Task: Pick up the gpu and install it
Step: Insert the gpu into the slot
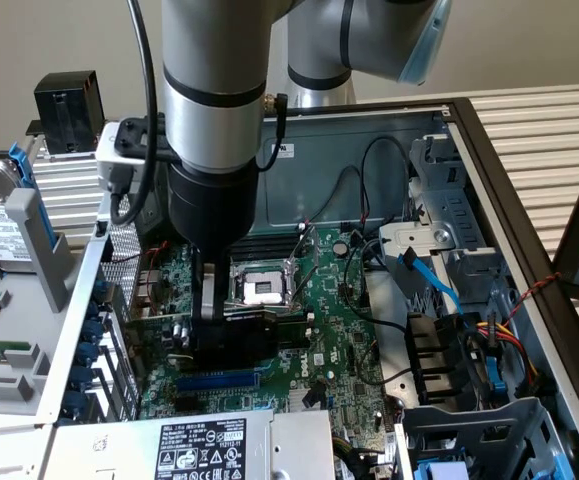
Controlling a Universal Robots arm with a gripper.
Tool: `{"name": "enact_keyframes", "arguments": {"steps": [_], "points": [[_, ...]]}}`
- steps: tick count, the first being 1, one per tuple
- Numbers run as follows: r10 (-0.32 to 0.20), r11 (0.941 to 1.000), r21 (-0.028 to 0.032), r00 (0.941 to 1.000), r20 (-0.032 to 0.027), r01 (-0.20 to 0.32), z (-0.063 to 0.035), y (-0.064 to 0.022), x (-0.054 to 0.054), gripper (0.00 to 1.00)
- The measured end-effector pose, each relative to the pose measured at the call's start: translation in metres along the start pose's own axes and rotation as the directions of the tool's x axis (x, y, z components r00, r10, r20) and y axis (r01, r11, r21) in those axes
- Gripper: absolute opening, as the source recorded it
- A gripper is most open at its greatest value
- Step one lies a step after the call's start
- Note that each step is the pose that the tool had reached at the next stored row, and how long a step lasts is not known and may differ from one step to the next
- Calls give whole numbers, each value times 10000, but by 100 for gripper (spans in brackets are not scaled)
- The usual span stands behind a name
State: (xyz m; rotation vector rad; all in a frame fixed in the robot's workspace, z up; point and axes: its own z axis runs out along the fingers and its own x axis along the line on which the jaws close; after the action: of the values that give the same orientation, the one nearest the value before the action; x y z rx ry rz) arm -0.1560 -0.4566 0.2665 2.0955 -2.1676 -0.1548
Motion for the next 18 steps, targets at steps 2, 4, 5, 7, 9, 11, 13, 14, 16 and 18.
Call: {"name": "enact_keyframes", "arguments": {"steps": [2, 4, 5, 7, 9, 11, 13, 14, 16, 18], "points": [[19, 10000, 19, 10000, 4, -19, 3, 0, 0, 27], [36, 10000, 21, 10000, 6, -36, 9, 1, 1, 27], [42, 10000, 24, 10000, 8, -42, 14, 0, 1, 27], [55, 10000, 22, 10000, 6, -55, 20, -1, 1, 27], [66, 10000, 21, 10000, 8, -66, 20, -1, 0, 27], [76, 10000, 20, 10000, 12, -76, 21, -1, 0, 27], [90, 10000, 12, 10000, 14, -90, 21, -1, 0, 27], [97, 10000, 10, 10000, 15, -97, 22, -1, 0, 27], [99, 10000, 10, 9999, 16, -99, 23, -2, 0, 27], [100, 9999, 9, 9999, 15, -100, 23, -2, 0, 27]]}}
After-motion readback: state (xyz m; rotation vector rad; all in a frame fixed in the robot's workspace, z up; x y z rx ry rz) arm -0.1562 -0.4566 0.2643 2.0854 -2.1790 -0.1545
